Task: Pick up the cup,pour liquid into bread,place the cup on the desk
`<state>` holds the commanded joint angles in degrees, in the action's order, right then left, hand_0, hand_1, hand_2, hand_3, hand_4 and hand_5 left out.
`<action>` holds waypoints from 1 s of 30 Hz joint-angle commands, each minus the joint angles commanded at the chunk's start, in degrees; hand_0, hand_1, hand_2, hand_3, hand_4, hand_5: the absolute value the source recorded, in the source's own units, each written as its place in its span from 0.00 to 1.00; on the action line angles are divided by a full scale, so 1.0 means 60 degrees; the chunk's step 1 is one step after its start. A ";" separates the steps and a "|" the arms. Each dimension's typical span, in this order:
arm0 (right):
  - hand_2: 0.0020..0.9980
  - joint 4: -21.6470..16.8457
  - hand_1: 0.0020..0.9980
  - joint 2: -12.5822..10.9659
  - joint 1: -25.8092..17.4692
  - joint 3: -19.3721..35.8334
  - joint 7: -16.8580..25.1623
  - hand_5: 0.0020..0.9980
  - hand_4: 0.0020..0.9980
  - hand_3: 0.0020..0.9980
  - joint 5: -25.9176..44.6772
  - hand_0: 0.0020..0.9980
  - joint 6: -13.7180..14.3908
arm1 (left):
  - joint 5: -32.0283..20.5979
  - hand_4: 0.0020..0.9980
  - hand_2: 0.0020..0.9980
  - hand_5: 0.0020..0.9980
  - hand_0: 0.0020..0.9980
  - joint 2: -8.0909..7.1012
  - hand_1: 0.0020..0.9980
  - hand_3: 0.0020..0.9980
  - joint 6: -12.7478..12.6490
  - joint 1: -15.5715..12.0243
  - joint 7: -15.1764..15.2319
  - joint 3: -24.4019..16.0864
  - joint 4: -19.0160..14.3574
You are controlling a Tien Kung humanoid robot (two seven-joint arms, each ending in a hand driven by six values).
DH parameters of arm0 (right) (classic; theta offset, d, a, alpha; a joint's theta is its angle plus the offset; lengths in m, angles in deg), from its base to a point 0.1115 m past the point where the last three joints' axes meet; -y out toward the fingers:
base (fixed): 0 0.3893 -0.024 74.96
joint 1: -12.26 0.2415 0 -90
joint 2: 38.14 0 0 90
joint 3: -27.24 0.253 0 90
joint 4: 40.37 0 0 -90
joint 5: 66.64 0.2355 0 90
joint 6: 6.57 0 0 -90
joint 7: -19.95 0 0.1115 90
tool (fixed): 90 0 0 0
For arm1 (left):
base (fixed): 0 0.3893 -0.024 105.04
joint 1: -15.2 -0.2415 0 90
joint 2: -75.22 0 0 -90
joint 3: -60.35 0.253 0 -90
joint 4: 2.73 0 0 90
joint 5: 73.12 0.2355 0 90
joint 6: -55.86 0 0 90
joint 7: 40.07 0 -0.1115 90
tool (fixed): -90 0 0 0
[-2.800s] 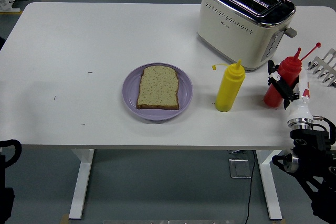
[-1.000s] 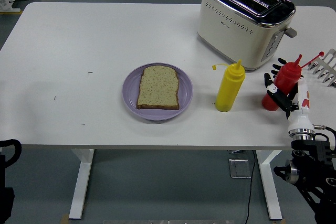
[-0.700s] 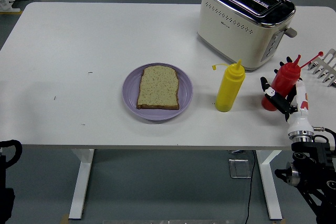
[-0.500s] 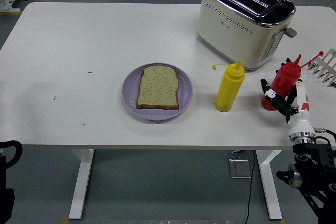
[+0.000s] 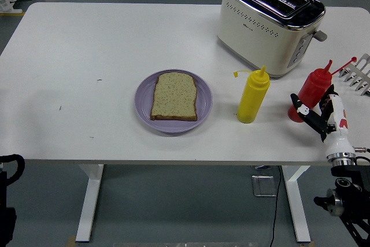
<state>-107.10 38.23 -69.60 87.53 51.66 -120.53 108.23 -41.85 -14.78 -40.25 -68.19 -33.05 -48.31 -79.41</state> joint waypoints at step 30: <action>0.84 -0.3916 0.79 -0.0635 -0.2151 0.3632 -0.0752 0.49 0.74 0.87 0.4885 0.84 -0.1830 | -0.0020 0.59 0.74 1.00 0.79 0.0000 0.74 0.69 -0.0008 0.0057 0.0004 0.0020 -0.0015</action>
<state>-130.59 34.42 -82.50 109.32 47.15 -91.22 97.25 -41.97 -14.78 -40.30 -67.85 -33.03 -48.20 -79.50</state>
